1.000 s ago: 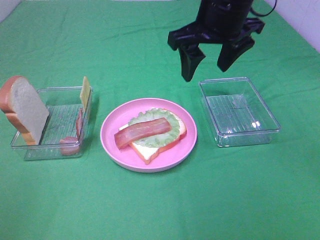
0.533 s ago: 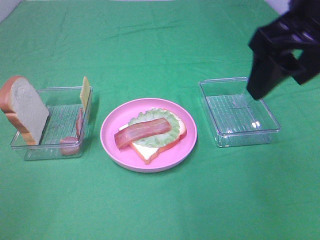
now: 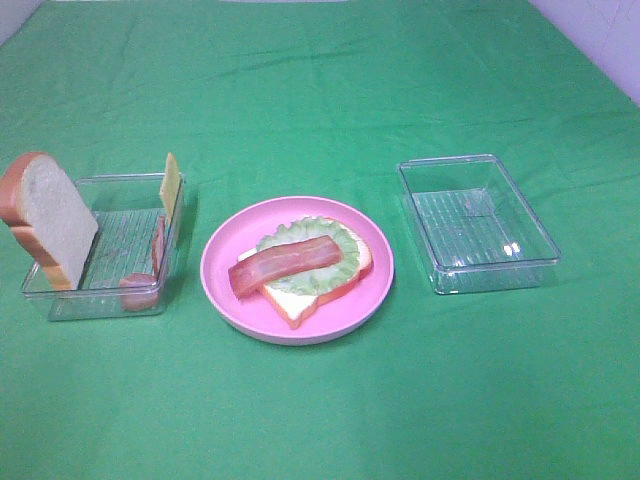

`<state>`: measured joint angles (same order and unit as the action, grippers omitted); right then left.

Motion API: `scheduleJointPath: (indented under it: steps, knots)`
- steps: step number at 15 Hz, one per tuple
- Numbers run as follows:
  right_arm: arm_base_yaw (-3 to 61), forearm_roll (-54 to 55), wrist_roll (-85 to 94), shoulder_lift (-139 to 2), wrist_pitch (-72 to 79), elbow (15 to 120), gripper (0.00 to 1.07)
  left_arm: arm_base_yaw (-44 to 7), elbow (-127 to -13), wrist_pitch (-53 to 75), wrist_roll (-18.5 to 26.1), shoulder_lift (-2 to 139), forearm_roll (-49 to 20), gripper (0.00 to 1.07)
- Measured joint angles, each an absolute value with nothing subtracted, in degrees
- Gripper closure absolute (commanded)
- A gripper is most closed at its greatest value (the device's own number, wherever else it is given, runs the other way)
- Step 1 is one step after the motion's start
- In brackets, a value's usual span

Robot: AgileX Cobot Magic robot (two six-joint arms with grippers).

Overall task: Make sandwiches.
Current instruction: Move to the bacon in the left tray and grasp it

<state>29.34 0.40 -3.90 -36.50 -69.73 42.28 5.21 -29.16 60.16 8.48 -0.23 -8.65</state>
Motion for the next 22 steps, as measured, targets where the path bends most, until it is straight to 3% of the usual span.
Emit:
scheduleJointPath:
  steps: [2,8,13,22]
  knots:
    - [29.34,0.4,-3.72,-21.31,-68.93,37.18,0.34,5.21,-29.16,60.16,8.48,-0.23,-8.65,0.39]
    - [29.34,0.46,0.8,-5.04,-64.29,31.0,0.37,5.21,-29.16,60.16,8.48,-0.23,-8.65,0.39]
    - [29.34,0.86,2.23,-0.74,-63.66,30.37,0.47,5.21,-29.16,60.16,8.48,-0.23,-8.42,0.39]
    - [29.34,1.49,2.81,0.34,-62.8,29.79,0.47,5.21,-31.8,55.41,8.19,8.19,-8.65,0.39]
